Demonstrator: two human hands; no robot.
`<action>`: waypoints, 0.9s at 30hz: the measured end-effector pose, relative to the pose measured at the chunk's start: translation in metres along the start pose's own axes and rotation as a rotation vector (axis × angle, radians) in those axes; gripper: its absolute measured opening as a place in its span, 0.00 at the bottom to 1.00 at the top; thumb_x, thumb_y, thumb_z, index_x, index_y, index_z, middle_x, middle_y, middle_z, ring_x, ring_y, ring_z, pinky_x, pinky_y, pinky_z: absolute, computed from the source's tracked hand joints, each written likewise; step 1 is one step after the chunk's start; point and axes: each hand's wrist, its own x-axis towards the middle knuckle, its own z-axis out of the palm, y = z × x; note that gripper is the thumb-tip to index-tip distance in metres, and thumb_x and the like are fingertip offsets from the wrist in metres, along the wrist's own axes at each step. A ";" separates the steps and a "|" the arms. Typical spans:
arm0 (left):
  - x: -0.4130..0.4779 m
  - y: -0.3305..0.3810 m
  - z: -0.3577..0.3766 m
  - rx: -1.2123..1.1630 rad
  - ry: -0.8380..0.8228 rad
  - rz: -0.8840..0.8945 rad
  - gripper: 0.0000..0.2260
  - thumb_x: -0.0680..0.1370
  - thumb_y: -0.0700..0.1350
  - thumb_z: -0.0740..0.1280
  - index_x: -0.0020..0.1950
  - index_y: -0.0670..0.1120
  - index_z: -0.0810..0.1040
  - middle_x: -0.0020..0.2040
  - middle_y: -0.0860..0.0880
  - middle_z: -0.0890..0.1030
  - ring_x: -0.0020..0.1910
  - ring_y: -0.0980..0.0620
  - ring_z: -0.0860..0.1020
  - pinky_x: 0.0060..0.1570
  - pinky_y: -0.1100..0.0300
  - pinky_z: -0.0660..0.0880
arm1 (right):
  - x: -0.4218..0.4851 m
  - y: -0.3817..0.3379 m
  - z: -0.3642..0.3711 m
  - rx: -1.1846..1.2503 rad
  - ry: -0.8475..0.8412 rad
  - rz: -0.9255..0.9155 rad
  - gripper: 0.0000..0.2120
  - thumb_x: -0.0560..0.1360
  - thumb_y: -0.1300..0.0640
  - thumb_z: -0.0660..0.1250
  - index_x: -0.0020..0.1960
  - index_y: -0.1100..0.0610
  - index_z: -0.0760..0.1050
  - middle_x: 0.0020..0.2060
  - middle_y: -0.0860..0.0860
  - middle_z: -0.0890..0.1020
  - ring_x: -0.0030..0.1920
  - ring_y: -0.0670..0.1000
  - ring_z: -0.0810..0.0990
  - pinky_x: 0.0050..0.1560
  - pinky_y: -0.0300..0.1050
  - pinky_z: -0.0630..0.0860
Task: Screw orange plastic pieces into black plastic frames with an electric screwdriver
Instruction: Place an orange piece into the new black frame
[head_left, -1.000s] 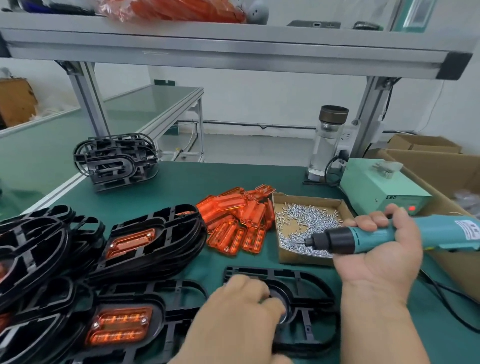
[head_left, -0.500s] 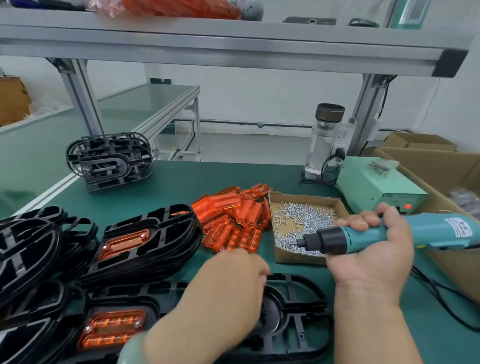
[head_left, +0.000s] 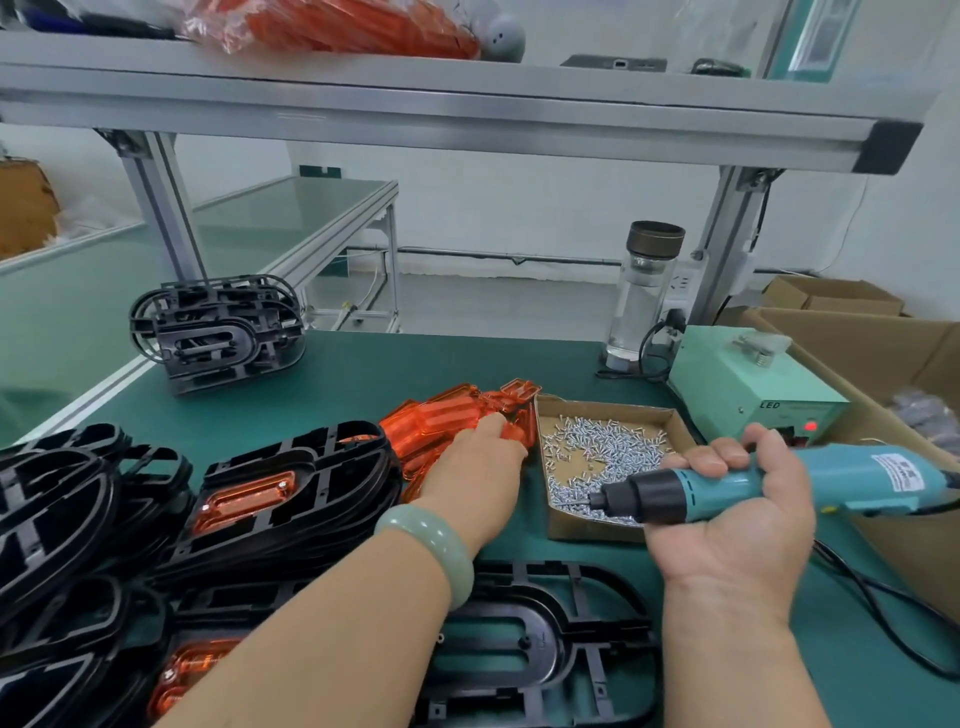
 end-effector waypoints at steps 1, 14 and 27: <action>-0.002 -0.001 0.002 -0.027 0.035 0.006 0.16 0.77 0.34 0.59 0.63 0.44 0.75 0.67 0.43 0.68 0.61 0.39 0.72 0.60 0.45 0.72 | 0.000 0.001 0.000 -0.001 -0.004 0.007 0.08 0.79 0.56 0.63 0.41 0.51 0.70 0.27 0.43 0.71 0.25 0.43 0.69 0.34 0.36 0.71; -0.064 0.020 -0.047 -2.035 0.183 -0.434 0.09 0.80 0.40 0.59 0.56 0.42 0.77 0.47 0.40 0.84 0.42 0.45 0.84 0.34 0.60 0.80 | -0.001 0.010 0.002 -0.131 -0.016 0.127 0.11 0.79 0.57 0.63 0.39 0.51 0.68 0.26 0.44 0.70 0.23 0.43 0.68 0.32 0.36 0.69; -0.092 0.023 -0.060 -2.059 -0.018 -0.304 0.17 0.68 0.43 0.65 0.54 0.37 0.79 0.47 0.36 0.83 0.38 0.44 0.83 0.30 0.62 0.78 | -0.003 0.016 0.001 -0.195 -0.024 0.199 0.08 0.79 0.58 0.64 0.42 0.53 0.68 0.26 0.45 0.71 0.23 0.43 0.69 0.27 0.32 0.70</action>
